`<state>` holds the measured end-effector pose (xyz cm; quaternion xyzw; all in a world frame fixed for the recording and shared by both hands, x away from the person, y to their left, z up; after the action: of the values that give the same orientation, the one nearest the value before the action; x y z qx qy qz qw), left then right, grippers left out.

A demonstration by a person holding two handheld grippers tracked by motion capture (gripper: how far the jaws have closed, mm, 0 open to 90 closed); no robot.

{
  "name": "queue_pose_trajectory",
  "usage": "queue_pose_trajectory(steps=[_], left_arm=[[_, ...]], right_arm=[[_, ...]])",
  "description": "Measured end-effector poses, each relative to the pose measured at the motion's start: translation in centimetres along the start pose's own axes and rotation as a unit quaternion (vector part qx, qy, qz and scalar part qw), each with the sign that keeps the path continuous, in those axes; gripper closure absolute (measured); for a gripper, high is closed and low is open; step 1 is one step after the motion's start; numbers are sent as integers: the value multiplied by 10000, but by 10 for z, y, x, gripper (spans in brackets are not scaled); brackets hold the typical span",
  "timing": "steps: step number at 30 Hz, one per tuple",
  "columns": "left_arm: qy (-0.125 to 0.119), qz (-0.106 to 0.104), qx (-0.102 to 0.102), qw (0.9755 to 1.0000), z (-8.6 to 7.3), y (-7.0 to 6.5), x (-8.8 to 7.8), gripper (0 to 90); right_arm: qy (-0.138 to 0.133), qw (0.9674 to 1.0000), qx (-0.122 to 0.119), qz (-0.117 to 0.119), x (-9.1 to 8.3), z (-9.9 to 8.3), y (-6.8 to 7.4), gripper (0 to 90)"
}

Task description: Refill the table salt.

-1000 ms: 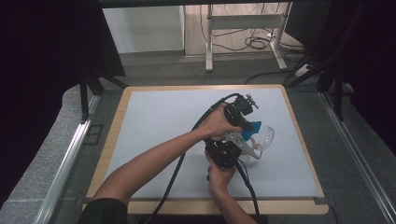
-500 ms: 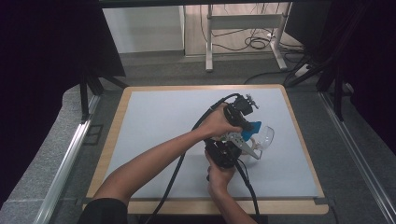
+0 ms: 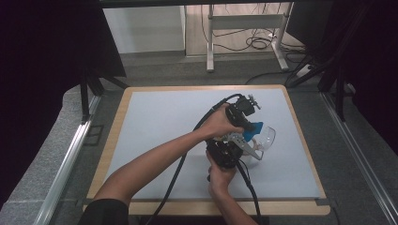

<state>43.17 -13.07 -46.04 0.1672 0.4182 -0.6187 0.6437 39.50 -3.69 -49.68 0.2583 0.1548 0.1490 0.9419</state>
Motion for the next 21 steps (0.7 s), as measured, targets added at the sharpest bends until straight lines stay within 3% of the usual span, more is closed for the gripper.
queue_pose_trajectory(steps=[21], left_arm=[[43, -5, -7, 10000, -3, 3, 3, 886]], right_arm=[[-22, 10000, 4, -19, 2, -2, -2, 652]])
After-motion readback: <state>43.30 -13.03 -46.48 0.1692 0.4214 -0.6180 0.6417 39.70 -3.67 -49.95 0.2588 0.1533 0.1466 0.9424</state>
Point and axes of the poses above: each handheld gripper's, and its own axes: x roughly forward along the jaws, z roughly out of its top, y roughly to its left, the point moved 10 cm from there along x, roughly forward along the jaws, and after that the axes turned 14 degrees about -z, right-handed, at the moved point
